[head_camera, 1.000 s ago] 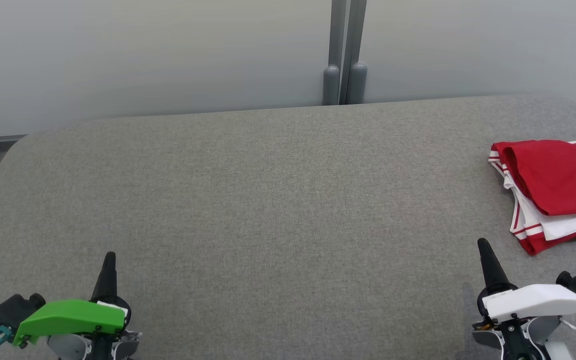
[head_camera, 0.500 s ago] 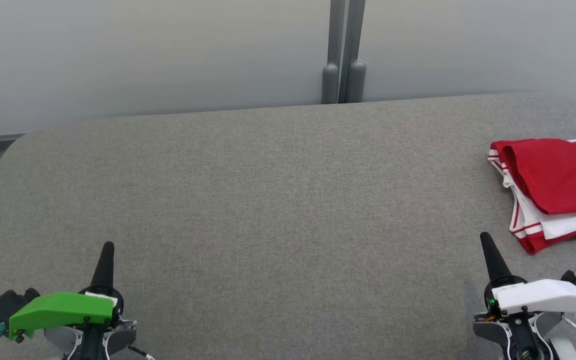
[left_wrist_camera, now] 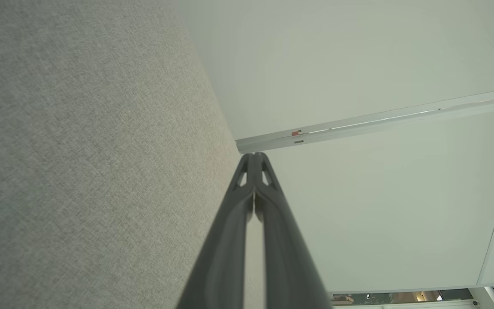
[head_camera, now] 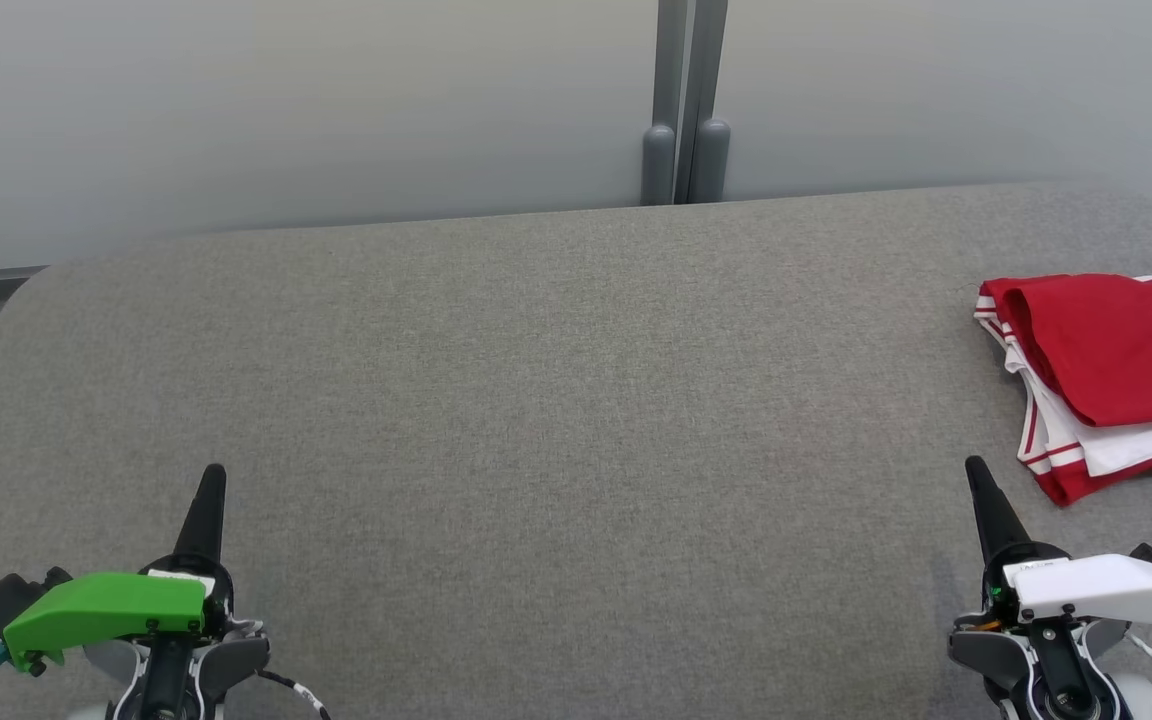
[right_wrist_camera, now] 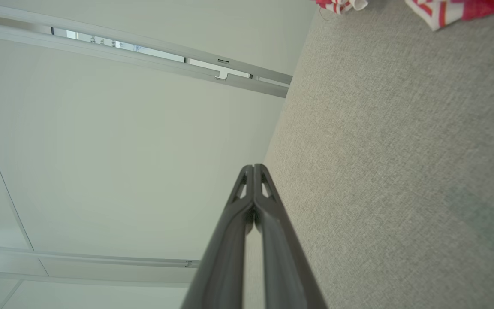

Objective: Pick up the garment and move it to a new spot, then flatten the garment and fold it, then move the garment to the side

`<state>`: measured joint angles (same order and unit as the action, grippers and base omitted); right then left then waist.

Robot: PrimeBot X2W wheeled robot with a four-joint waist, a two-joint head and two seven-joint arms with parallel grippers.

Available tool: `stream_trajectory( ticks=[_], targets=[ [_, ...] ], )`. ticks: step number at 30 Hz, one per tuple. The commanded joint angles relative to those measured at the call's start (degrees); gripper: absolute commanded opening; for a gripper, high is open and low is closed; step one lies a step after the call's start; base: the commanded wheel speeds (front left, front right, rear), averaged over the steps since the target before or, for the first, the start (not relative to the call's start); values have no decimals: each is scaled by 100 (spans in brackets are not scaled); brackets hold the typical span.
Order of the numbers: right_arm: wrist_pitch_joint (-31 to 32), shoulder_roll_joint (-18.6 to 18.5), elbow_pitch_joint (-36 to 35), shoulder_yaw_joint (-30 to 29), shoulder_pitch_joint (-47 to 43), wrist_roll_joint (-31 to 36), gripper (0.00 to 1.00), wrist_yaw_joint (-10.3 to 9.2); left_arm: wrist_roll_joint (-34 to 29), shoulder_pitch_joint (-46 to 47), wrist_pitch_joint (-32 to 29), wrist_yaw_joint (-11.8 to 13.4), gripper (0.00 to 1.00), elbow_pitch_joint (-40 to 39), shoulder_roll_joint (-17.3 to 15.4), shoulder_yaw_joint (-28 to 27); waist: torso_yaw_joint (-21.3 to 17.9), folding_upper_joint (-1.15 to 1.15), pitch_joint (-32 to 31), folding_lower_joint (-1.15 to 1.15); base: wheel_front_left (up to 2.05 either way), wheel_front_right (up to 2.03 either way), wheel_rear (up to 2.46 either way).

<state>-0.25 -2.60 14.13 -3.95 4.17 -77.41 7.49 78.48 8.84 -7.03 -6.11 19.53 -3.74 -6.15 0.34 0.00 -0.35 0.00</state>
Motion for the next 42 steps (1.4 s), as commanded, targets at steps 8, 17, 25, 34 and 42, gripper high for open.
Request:
stream_trajectory(
  ticks=[8, 17, 25, 34, 42],
  targets=[
    [72, -37, -74, -36, 113, -464, 0, 2, 375, 186, -133, -68, 0, -6, 26, -98, -9, 0, 12, 0, 0, 0, 0],
    [124, -38, -93, -59, 121, -924, 0, 2, 767, 266, -266, -110, 0, 6, 53, -181, -19, 0, 27, 0, 0, 0, 0],
    [170, -39, -111, -74, 140, -1268, 0, 1, 1062, 303, -366, -136, 0, 14, 74, -236, -28, 0, 39, 0, 0, 0, 0],
    [215, -40, -122, -88, 159, -1544, 0, 1, 1316, 346, -449, -160, 0, 19, 92, -281, -36, 0, 50, 0, 0, 0, 0],
    [210, -40, -121, -86, 157, -1534, 0, 1, 1312, 343, -448, -160, 0, 19, 91, -280, -36, 0, 50, 0, 0, 0, 0]
  ],
)
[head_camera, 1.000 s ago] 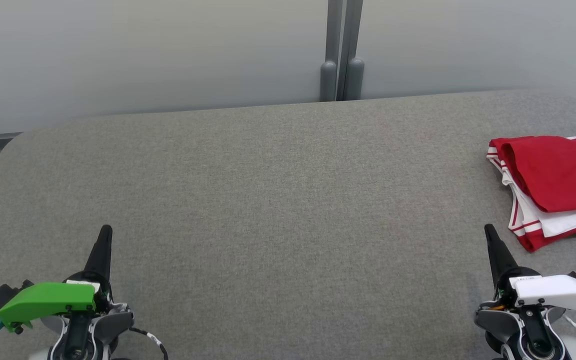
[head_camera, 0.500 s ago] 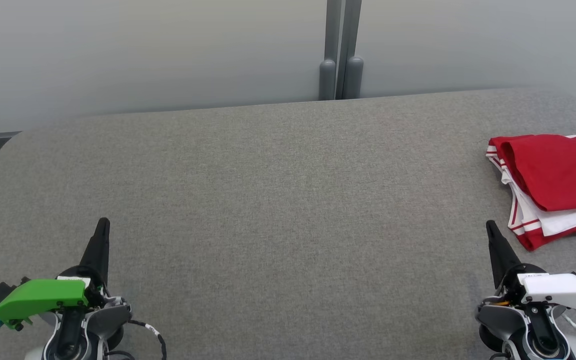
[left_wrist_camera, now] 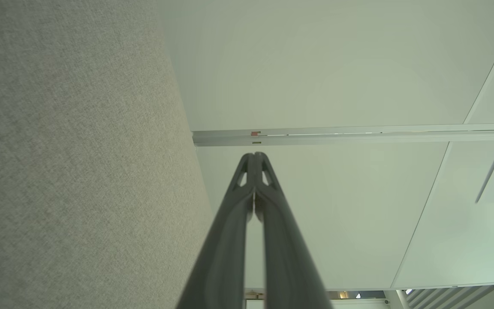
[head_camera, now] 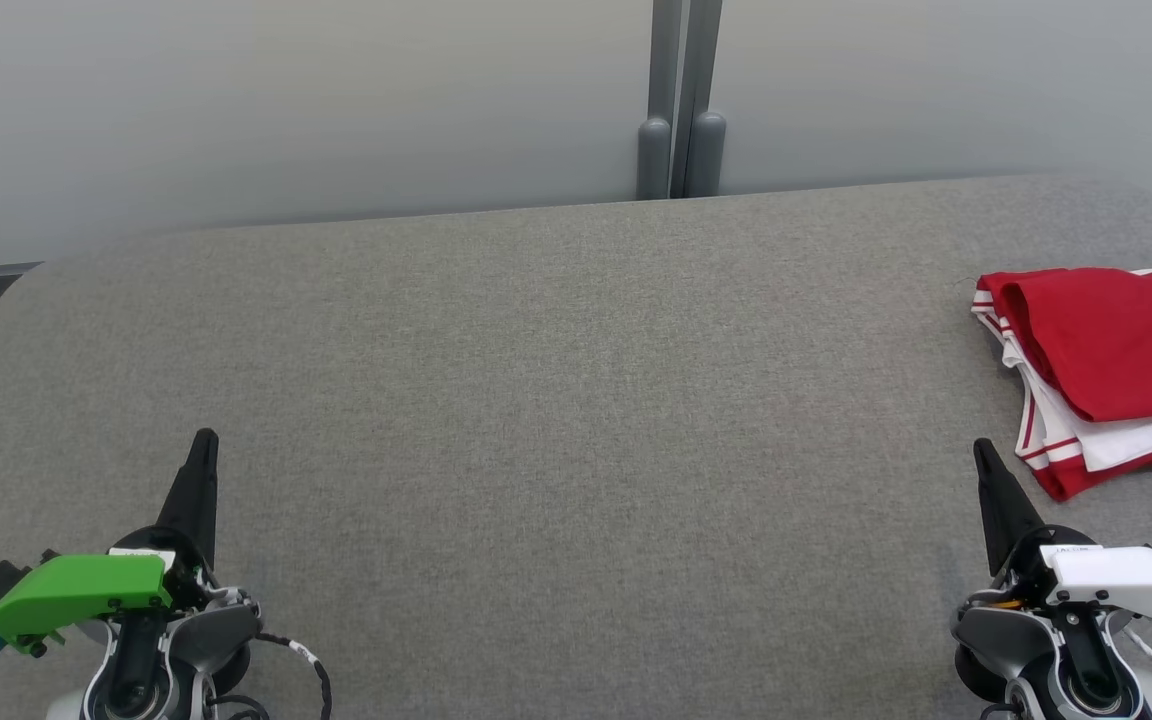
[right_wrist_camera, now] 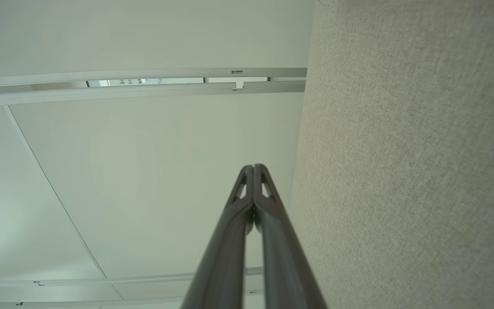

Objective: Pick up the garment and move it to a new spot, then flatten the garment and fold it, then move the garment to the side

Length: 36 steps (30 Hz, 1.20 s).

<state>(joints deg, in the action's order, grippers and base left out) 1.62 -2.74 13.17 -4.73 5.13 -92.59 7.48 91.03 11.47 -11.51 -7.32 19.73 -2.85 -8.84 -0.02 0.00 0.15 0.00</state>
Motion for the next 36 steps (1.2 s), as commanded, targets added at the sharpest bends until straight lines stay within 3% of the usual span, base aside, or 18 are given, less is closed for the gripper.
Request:
stream_trajectory(
  ticks=[1, 36],
  targets=[
    [23, -26, -24, -8, 60, -15, 0, 2, 57, 80, 0, -39, 0, -1, 2, -10, 0, 0, 0, 0, 0, 0, 0],
    [22, -26, -24, -7, 57, -16, 0, 2, 58, 79, 2, -39, 0, -3, 2, -8, 0, 0, 0, 0, 0, 0, 0]
  ],
)
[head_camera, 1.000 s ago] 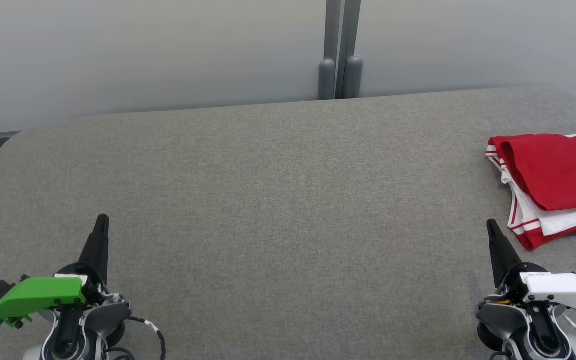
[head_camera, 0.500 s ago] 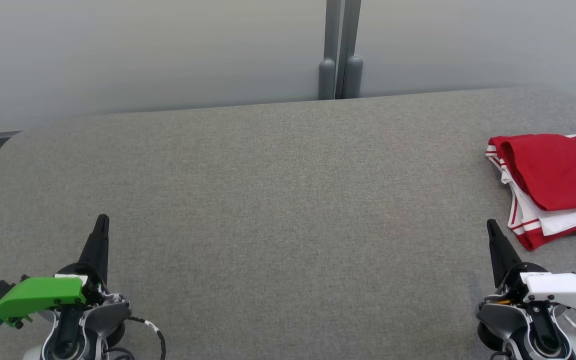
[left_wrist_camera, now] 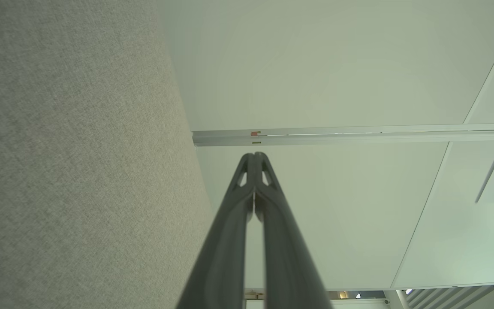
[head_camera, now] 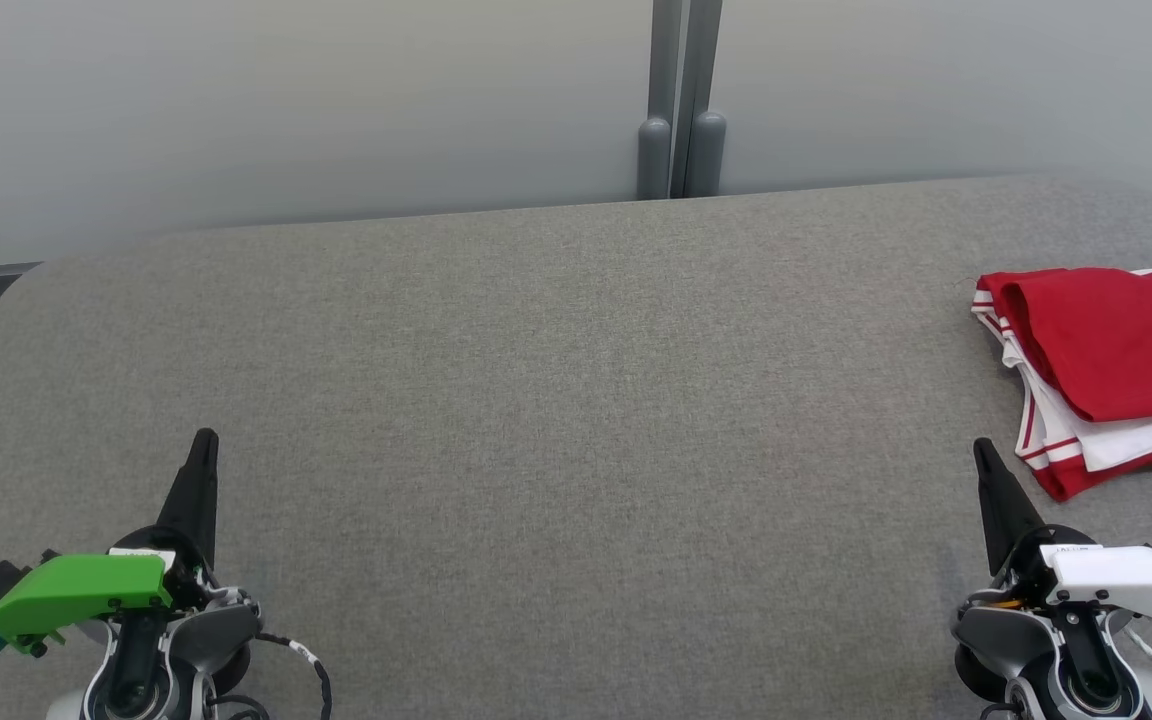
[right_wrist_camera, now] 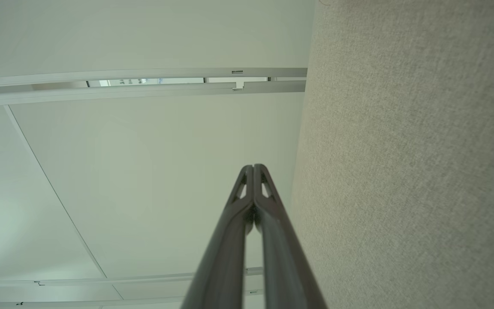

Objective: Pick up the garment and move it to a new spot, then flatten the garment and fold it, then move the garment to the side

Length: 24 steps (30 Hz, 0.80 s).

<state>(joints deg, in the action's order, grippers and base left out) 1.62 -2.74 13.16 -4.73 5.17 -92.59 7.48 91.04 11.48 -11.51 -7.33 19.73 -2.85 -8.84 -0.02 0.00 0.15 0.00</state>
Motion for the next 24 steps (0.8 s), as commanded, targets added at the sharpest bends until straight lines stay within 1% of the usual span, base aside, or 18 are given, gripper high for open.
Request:
stream_trajectory(
  ticks=[1, 24],
  targets=[
    [22, -26, -23, -7, 54, -16, 0, 2, 57, 78, 2, -37, 0, -3, 2, -8, 0, 0, 0, 0, 0, 0, 0],
    [22, -26, -23, -7, 53, -16, 0, 2, 58, 78, 3, -35, 0, -3, 1, -7, 0, 0, 0, 0, 0, 0, 0]
  ],
)
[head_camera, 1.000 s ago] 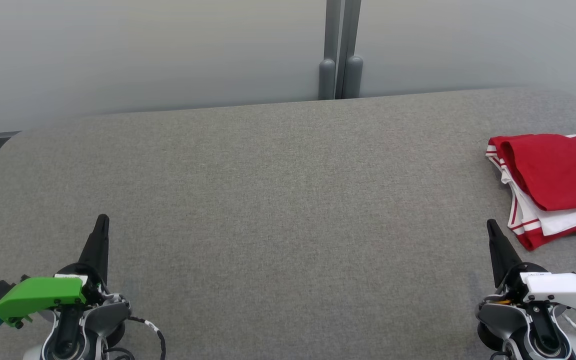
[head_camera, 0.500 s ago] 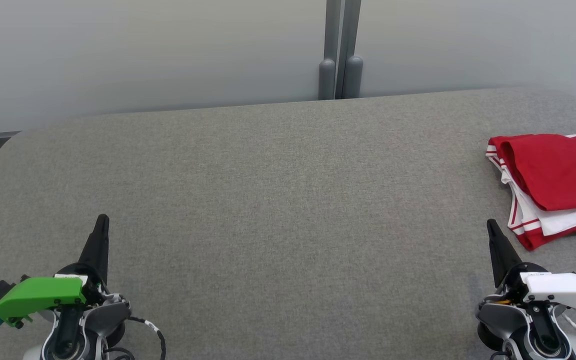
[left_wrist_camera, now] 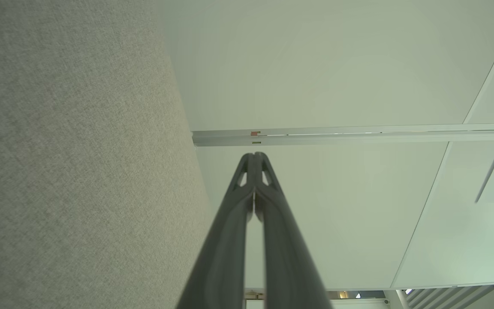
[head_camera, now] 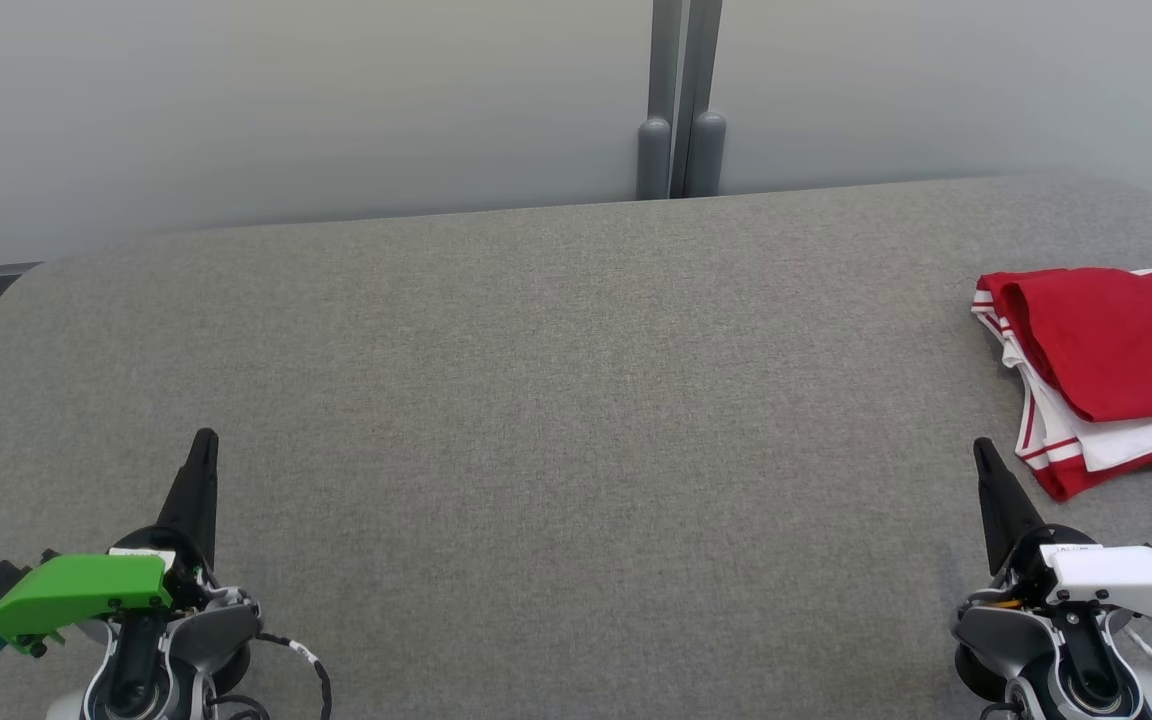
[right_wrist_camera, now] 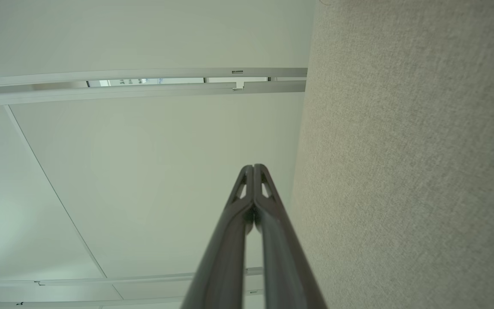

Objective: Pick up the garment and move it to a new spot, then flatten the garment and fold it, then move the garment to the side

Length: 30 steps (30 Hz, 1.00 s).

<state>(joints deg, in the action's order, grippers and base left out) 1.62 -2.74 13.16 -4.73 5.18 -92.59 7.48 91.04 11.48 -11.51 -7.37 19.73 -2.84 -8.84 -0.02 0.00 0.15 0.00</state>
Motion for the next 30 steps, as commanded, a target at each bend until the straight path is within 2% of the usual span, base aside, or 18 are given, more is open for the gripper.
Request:
stream_trajectory(
  ticks=[1, 30],
  targets=[
    [22, -26, -23, -7, 51, -16, 0, 2, 58, 78, 3, -32, 0, -3, 0, -7, 0, 0, 0, 0, 0, 0, 0],
    [21, -26, -23, -6, 50, -17, 0, 2, 59, 78, 4, -32, 0, -4, 0, -7, 0, 0, 0, 0, 0, 0, 0]
  ],
)
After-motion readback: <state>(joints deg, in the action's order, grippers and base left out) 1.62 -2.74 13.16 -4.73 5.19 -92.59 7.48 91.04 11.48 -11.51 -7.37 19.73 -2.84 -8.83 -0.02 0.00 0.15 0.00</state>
